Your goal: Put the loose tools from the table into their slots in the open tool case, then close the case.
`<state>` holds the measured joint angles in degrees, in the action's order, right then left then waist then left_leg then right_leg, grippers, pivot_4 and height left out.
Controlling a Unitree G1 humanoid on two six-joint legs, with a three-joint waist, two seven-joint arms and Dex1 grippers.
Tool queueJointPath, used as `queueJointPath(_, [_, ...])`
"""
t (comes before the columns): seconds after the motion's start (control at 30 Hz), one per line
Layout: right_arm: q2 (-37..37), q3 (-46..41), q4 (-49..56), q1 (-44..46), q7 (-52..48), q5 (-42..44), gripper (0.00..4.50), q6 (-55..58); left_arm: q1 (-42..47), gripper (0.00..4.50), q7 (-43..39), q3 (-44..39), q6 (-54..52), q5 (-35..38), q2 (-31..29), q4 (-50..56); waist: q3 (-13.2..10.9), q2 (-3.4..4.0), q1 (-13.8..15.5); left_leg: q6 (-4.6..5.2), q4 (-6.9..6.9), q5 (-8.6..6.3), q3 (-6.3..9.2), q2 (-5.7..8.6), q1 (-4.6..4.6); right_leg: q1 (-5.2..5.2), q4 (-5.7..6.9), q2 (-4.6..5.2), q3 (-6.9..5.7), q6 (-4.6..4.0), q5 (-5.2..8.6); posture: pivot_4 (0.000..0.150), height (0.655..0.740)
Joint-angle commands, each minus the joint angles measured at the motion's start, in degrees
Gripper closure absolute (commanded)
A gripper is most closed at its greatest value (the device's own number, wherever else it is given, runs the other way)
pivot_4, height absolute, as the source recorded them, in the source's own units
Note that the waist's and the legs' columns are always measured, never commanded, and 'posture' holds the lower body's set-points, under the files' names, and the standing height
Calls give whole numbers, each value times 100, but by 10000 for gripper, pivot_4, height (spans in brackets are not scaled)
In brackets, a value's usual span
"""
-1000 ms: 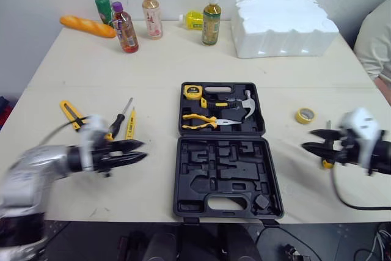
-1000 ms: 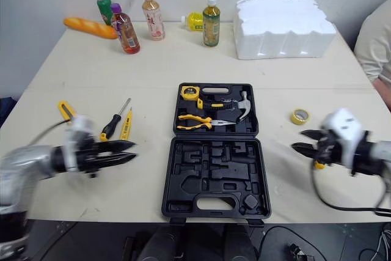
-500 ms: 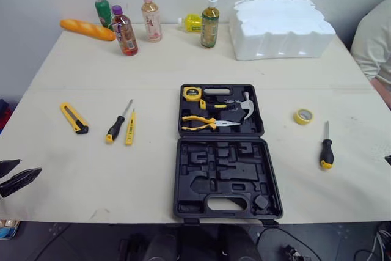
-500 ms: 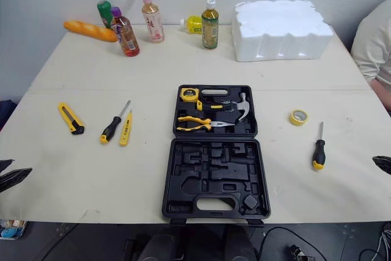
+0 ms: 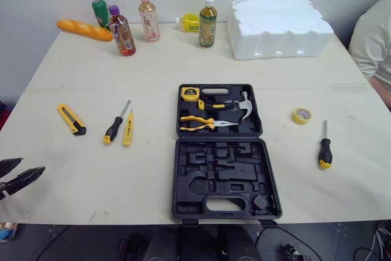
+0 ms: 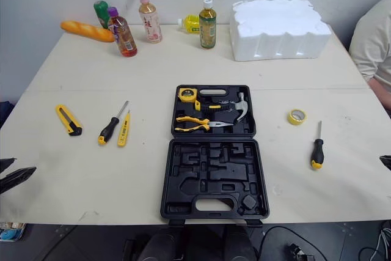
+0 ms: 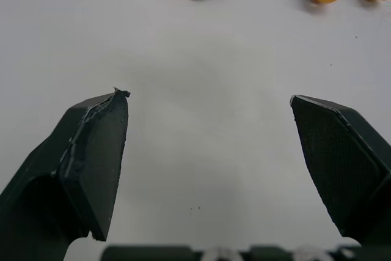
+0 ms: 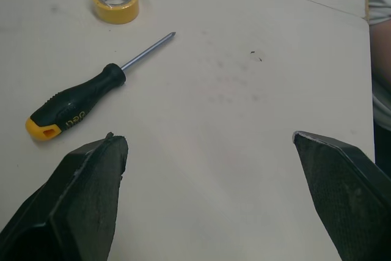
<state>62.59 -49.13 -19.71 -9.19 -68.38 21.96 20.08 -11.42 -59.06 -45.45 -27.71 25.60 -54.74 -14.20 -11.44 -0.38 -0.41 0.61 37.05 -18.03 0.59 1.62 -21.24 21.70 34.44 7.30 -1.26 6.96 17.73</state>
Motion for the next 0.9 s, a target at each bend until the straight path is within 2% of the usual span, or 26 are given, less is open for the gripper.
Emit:
queueJointPath(0.03, [89, -7, 350, 115, -78, 204, 0, -5, 90, 641, 288, 128, -301, 219, 135, 747, 1, 3, 1, 0, 1, 0, -2, 0, 0, 0, 0, 1, 2, 1, 0, 1500, 7383])
queueJointPath(0.2, [-55, 118, 1584, 157, -125, 786, 0, 696, -22, 641, 600, 240, -1002, 505, 342, 1804, 2, 5, -7, -1, 2, 1, -3, -5, -1, 0, 1, -7, 5, 3, -2, 1500, 7383])
queueJointPath(0.3, [-62, 334, 2468, 273, -190, 1324, 0, 1175, 255, 641, 1438, 654, -1562, 370, 489, 2540, 3, 7, 13, -2, 5, 2, -4, -16, 0, 0, 2, -19, 6, 4, -2, 1500, 7383])
queueJointPath(0.43, [-79, 750, 3400, 660, -96, 2004, 0, 1592, 741, 641, 2136, 1209, -2210, 391, 655, 3131, 3, 6, 36, -9, 15, 5, -1, -20, 0, -2, 13, -28, 6, 6, -4, 1500, 7383])
queueJointPath(0.7, [-259, 1944, 4743, 1840, 329, 3111, 0, 1991, 1806, 641, 2860, 2094, -2681, 106, 733, 2721, 2, 5, 44, -37, 21, 36, 4, -40, -4, 3, 16, -63, 6, 3, -6, 1500, 7383])
queueJointPath(0.9, [-528, 2838, 4990, 2606, 547, 3239, 0, 1940, 2407, 641, 2887, 2764, -2518, -129, 770, 2256, 2, 2, 45, -43, 19, 38, -7, -43, -20, 30, 23, -68, 4, 1, -5, 1500, 7383])
